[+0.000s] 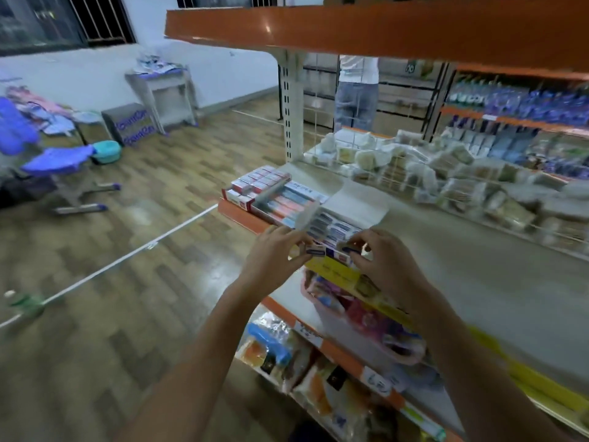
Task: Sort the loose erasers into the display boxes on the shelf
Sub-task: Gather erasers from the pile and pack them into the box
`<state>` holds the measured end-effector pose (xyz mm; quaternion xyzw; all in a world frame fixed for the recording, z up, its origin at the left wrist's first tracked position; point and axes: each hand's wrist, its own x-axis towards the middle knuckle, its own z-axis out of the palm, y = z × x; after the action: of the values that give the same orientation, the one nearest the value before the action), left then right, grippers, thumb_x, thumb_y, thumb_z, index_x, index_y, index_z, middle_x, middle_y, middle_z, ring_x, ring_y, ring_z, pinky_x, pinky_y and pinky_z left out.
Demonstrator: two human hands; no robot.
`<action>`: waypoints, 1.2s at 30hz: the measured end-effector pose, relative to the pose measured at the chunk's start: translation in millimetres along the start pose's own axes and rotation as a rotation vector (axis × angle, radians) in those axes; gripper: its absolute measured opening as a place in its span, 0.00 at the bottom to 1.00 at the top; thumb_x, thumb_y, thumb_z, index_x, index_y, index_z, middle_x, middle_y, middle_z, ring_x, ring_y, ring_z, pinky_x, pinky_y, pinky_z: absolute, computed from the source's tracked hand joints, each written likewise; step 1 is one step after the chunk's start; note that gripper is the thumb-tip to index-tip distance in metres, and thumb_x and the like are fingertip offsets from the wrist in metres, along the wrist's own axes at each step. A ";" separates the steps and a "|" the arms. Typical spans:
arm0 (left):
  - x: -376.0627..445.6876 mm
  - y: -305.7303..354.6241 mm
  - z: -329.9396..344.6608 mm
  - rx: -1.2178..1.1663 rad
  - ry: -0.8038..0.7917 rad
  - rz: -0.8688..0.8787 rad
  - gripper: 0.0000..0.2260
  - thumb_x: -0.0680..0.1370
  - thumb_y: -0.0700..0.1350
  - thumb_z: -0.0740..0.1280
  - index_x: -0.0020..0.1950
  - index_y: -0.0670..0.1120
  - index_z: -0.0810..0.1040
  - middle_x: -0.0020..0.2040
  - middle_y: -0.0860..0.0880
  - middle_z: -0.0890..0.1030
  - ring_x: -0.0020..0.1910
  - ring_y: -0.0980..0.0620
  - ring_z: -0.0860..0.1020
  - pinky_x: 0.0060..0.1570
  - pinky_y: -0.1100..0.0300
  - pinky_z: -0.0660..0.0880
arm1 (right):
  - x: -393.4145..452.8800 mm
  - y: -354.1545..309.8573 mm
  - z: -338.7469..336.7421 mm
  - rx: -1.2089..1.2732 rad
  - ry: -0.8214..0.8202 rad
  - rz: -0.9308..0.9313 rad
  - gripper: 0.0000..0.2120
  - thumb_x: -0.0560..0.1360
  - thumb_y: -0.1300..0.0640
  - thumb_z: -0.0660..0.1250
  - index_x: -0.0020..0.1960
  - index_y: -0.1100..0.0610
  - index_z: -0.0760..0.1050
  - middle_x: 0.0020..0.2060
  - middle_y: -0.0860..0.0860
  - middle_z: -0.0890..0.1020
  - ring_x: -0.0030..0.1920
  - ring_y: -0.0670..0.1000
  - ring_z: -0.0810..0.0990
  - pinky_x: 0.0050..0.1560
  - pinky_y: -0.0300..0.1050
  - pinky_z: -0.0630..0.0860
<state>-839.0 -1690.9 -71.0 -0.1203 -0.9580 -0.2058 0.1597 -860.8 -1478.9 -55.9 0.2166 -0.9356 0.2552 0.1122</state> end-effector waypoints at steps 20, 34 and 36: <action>119.3 -98.3 5.4 -0.192 -0.045 0.194 0.07 0.72 0.47 0.72 0.49 0.50 0.81 0.46 0.54 0.80 0.49 0.50 0.74 0.49 0.58 0.68 | 100.3 -8.8 85.5 -0.203 -0.096 0.211 0.11 0.76 0.57 0.62 0.58 0.56 0.73 0.55 0.50 0.73 0.57 0.50 0.69 0.58 0.41 0.66; 137.8 -60.9 18.1 -0.113 -0.369 0.570 0.13 0.77 0.53 0.63 0.61 0.53 0.74 0.61 0.55 0.77 0.61 0.52 0.67 0.55 0.58 0.60 | 60.9 -11.4 45.0 -0.266 0.193 0.619 0.10 0.73 0.60 0.69 0.54 0.57 0.78 0.50 0.53 0.77 0.54 0.55 0.74 0.53 0.44 0.69; 138.1 -52.4 26.1 -0.073 -0.398 0.615 0.13 0.78 0.54 0.62 0.60 0.53 0.74 0.62 0.55 0.77 0.61 0.51 0.67 0.59 0.56 0.60 | 49.3 -10.5 40.0 -0.263 0.236 0.725 0.12 0.73 0.60 0.69 0.56 0.58 0.77 0.51 0.54 0.77 0.54 0.56 0.74 0.52 0.44 0.69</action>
<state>-988.3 -1703.3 -63.1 -0.4459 -0.8813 -0.1548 0.0202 -903.3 -1525.3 -69.4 -0.1746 -0.9567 0.1797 0.1484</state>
